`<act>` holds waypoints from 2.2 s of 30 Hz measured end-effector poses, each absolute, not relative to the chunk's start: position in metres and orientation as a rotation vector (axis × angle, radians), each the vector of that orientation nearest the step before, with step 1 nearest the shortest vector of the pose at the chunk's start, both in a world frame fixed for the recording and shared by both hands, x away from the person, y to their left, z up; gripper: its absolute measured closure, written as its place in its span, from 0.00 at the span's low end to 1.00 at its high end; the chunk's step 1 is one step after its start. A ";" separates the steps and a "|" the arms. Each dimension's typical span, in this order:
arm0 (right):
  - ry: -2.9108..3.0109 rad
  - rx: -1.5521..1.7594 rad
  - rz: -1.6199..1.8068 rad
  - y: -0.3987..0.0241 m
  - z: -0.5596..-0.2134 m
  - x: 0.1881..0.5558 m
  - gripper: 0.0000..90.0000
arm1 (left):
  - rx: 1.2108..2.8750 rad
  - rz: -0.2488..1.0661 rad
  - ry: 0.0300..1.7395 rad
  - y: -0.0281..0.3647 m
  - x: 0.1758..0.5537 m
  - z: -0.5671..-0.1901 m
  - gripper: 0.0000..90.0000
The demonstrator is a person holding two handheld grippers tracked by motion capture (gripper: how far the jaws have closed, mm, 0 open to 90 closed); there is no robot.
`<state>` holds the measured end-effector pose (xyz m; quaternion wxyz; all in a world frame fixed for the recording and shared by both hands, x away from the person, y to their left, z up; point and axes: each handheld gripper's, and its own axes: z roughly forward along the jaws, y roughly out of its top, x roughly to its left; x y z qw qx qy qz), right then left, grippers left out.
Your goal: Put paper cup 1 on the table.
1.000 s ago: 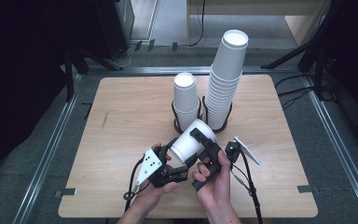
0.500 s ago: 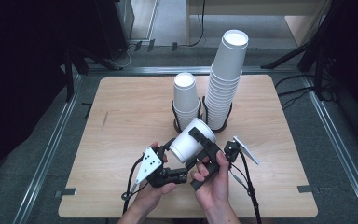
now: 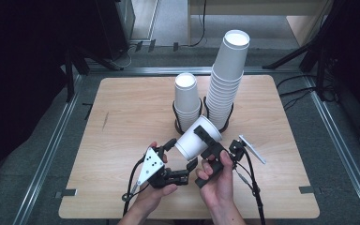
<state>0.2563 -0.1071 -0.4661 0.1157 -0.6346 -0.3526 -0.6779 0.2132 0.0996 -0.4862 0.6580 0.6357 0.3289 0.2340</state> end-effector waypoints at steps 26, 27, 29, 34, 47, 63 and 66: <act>-1.255 -1.994 -2.184 -0.143 -0.451 0.261 0.17 | 1.470 0.507 0.742 0.100 0.215 -0.488 0.10; -1.270 -2.007 -2.195 -0.145 -0.451 0.260 0.17 | 1.469 0.505 0.742 0.101 0.215 -0.488 0.10; -1.287 -2.016 -2.211 -0.147 -0.450 0.260 0.17 | 1.469 0.504 0.743 0.101 0.215 -0.488 0.10; -1.363 -2.013 -2.253 -0.152 -0.449 0.259 0.16 | 1.474 0.503 0.744 0.100 0.215 -0.489 0.10; -1.566 -2.049 -2.402 -0.160 -0.444 0.255 0.17 | 1.491 0.507 0.748 0.099 0.216 -0.491 0.10; -1.992 -2.123 -2.648 -0.173 -0.448 0.264 0.17 | 1.498 0.498 0.753 0.099 0.217 -0.492 0.10; -2.052 -2.140 -2.671 -0.177 -0.451 0.268 0.17 | 1.498 0.499 0.755 0.099 0.217 -0.492 0.10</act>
